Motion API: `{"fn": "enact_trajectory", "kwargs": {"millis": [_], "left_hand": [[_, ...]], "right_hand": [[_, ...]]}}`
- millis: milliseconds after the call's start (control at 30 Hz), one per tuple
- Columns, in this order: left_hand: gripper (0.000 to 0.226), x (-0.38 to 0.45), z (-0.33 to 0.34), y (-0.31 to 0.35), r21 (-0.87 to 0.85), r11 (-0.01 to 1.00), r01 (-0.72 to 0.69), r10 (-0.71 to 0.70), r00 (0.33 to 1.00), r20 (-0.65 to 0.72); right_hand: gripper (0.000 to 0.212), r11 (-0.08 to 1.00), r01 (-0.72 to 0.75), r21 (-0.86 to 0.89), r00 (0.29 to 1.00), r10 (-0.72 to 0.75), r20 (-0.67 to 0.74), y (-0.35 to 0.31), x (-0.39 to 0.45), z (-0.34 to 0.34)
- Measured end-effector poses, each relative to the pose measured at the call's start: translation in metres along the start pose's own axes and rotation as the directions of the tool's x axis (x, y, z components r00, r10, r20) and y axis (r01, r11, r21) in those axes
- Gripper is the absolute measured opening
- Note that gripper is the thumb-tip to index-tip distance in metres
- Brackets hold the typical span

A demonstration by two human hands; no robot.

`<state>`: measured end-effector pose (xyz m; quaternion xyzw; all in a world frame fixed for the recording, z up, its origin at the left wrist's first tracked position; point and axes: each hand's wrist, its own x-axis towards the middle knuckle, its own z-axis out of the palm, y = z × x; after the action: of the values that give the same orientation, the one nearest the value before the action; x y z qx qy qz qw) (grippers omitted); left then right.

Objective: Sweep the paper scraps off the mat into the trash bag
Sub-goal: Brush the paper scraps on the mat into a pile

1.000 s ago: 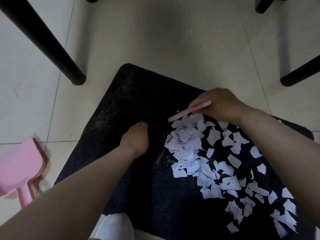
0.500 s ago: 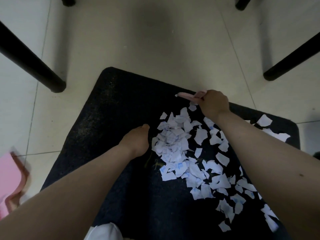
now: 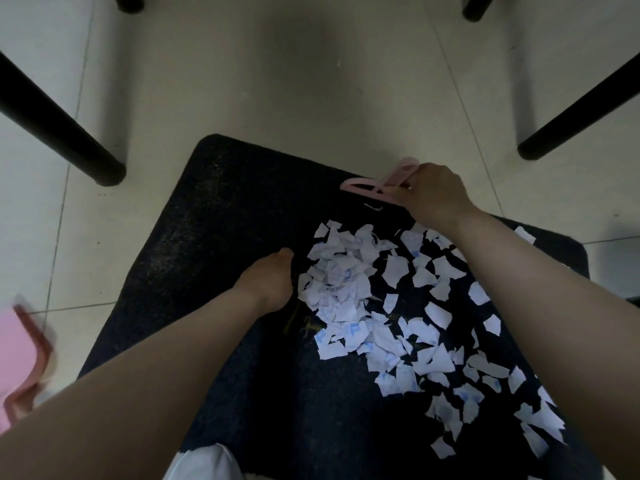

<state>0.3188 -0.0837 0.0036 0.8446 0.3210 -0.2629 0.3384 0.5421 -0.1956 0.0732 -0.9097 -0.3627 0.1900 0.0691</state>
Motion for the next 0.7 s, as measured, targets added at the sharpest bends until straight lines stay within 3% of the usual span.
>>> {"fn": "enact_trajectory", "kwargs": {"millis": [167, 333, 433, 567, 700], "left_hand": [[0.050, 0.000, 0.000, 0.001, -0.006, 1.000, 0.009, -0.009, 1.000, 0.002], [0.053, -0.001, 0.000, 0.000, -0.010, 1.000, 0.004, -0.004, 1.000, 0.004], [0.053, -0.002, 0.001, -0.001, -0.010, 1.000, 0.009, -0.009, 1.000, 0.007], [0.058, -0.005, 0.004, -0.002, -0.020, 1.000, 0.006, -0.006, 1.000, 0.012], [0.049, -0.016, 0.004, -0.002, -0.022, 1.000, 0.009, -0.009, 1.000, 0.011]], "right_hand": [[0.038, 0.998, 0.029, 0.064, 1.000, -0.029, -0.003, -0.023, 0.004, 0.026], [0.035, 0.997, 0.046, -0.069, 0.993, -0.038, 0.112, -0.028, -0.011, 0.054], [0.034, 0.996, 0.067, -0.050, 0.987, -0.059, 0.147, -0.022, -0.023, 0.054], [0.032, 0.994, 0.093, -0.052, 0.988, -0.086, 0.125, -0.016, -0.035, 0.043], [0.021, 0.988, 0.083, 0.133, 0.996, -0.086, 0.021, -0.021, -0.050, 0.027]]}}
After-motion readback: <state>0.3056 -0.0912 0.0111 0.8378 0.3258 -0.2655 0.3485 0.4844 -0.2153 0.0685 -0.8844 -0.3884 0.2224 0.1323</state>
